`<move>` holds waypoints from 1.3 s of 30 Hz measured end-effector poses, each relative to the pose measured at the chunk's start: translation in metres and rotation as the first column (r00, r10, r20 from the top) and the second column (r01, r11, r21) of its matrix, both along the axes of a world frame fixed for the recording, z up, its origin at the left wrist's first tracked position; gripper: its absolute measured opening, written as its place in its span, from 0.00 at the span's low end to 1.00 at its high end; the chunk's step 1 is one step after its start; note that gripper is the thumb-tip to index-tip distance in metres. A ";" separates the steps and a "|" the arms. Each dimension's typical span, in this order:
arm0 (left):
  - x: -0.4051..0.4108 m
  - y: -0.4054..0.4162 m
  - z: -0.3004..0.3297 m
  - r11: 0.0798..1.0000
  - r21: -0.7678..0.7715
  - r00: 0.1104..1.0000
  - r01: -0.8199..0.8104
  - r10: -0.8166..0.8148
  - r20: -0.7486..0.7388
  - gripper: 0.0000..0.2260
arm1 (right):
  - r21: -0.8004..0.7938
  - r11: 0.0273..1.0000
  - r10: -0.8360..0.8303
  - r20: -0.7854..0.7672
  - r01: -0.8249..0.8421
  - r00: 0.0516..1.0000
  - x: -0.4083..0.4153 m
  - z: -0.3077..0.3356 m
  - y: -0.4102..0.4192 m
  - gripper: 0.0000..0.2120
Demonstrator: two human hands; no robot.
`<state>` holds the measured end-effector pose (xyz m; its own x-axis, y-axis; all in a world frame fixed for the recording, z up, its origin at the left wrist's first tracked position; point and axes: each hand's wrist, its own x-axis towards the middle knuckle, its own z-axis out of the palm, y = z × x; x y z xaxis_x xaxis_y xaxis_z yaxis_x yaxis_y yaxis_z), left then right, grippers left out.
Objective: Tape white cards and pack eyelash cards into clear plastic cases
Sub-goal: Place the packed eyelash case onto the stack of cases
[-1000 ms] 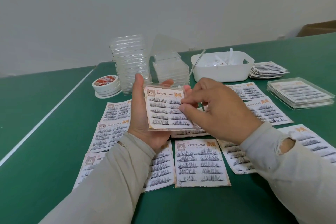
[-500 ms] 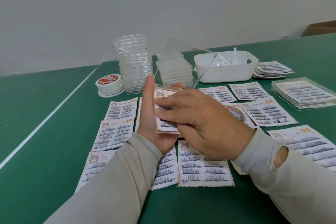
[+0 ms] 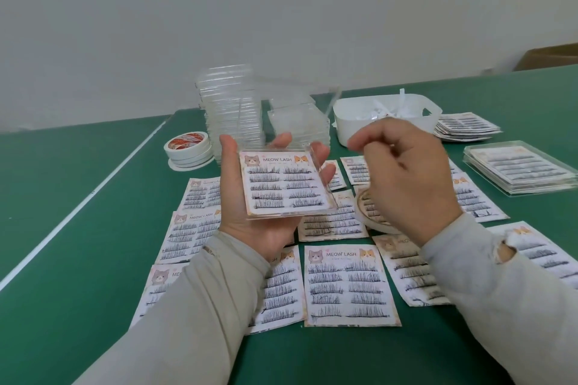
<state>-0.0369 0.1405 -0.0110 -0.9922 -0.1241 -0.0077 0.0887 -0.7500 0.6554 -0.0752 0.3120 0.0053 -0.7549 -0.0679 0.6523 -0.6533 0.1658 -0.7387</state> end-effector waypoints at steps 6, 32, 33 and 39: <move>-0.002 0.006 0.002 1.000 -0.006 1.000 -0.024 0.024 0.006 0.45 | -0.044 0.989 0.147 0.418 -0.141 0.896 -0.003 -0.004 -0.005 0.06; -0.008 0.021 -0.010 0.812 -0.511 0.957 -0.282 0.276 -0.090 0.10 | 0.739 0.605 -0.709 0.332 0.295 0.623 -0.061 0.025 0.177 0.37; -0.009 0.020 -0.011 0.803 -0.520 0.953 -0.292 0.289 -0.090 0.09 | 0.782 0.559 -0.742 0.325 0.274 0.586 -0.068 0.021 0.185 0.37; -0.008 0.019 -0.011 0.773 -0.555 0.947 -0.306 0.304 -0.098 0.10 | 0.884 0.421 -0.786 0.245 0.202 0.568 -0.091 0.013 0.187 0.32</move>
<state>-0.0450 0.1593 -0.0222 -0.9014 -0.4023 0.1602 0.2527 -0.1882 0.9490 -0.1664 0.4987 0.0179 -0.9628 0.2697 0.0145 0.2523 0.9175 -0.3074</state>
